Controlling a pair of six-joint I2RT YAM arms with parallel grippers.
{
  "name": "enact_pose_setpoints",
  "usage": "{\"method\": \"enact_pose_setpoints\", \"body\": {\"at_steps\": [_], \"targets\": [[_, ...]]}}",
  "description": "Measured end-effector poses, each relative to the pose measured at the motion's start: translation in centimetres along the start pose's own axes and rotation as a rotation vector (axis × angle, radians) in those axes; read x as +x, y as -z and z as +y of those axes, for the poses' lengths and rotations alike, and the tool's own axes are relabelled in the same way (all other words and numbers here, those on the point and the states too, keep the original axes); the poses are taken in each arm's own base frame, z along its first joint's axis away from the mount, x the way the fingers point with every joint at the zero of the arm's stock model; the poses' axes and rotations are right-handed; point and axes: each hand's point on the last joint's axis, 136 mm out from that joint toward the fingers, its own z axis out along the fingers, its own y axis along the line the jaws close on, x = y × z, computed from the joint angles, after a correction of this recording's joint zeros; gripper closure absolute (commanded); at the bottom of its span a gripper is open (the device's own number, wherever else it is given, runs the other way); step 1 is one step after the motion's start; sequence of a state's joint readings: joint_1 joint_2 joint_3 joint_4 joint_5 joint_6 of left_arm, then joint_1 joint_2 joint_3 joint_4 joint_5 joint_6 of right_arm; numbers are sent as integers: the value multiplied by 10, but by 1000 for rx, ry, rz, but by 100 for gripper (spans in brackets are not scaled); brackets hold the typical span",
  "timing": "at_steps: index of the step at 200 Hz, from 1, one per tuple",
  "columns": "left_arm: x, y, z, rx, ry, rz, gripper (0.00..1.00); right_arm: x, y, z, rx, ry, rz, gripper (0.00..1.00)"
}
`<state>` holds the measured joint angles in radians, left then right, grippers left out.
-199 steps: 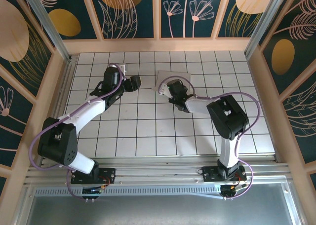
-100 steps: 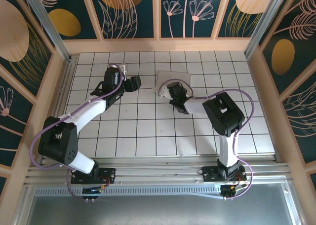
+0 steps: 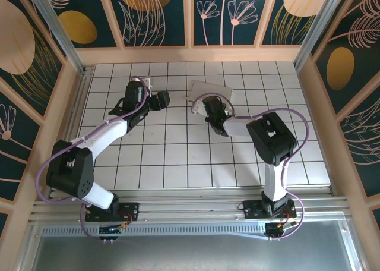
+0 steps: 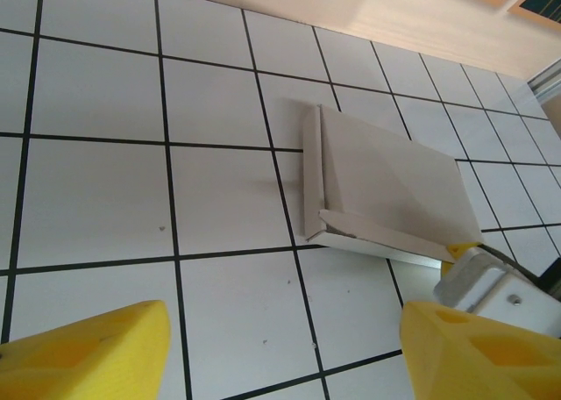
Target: Fold the paper box
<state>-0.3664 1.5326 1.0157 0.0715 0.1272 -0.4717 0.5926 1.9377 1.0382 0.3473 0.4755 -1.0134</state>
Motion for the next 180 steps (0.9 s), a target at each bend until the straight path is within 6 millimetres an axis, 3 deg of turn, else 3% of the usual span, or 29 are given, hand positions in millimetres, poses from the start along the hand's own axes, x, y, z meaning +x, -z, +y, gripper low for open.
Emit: {"method": "enact_pose_setpoints", "body": {"at_steps": [17, 36, 62, 84, 112, 124, 130, 150, 164, 180], "targets": [[-1, -4, -2, 8, 24, 15, 27, -2, 2, -1, -2, -1, -12, 100], [-3, -22, -7, 35, 59, 54, 27, -1, 2, 5, -28, 13, -16, 100], [5, -61, -15, 92, 97, 157, 27, 0, 2, 16, -63, 32, -27, 84], [19, -96, -19, 140, 134, 251, 27, 1, 2, 27, -109, 47, -29, 76], [38, -132, -19, 179, 177, 346, 30, -2, 8, 39, -179, 31, -50, 52], [42, -147, -18, 185, 186, 376, 32, -6, 18, 39, -222, 11, -77, 27], [43, -155, -17, 188, 188, 386, 33, -10, 25, 36, -238, -9, -97, 20], [48, -173, -15, 190, 190, 419, 33, -30, 57, 7, -254, -120, -200, 15], [52, -183, -15, 201, 185, 446, 33, -42, 81, -27, -260, -269, -299, 14], [58, -194, -16, 222, 180, 474, 35, -37, 93, -70, -298, -497, -375, 11]]}}
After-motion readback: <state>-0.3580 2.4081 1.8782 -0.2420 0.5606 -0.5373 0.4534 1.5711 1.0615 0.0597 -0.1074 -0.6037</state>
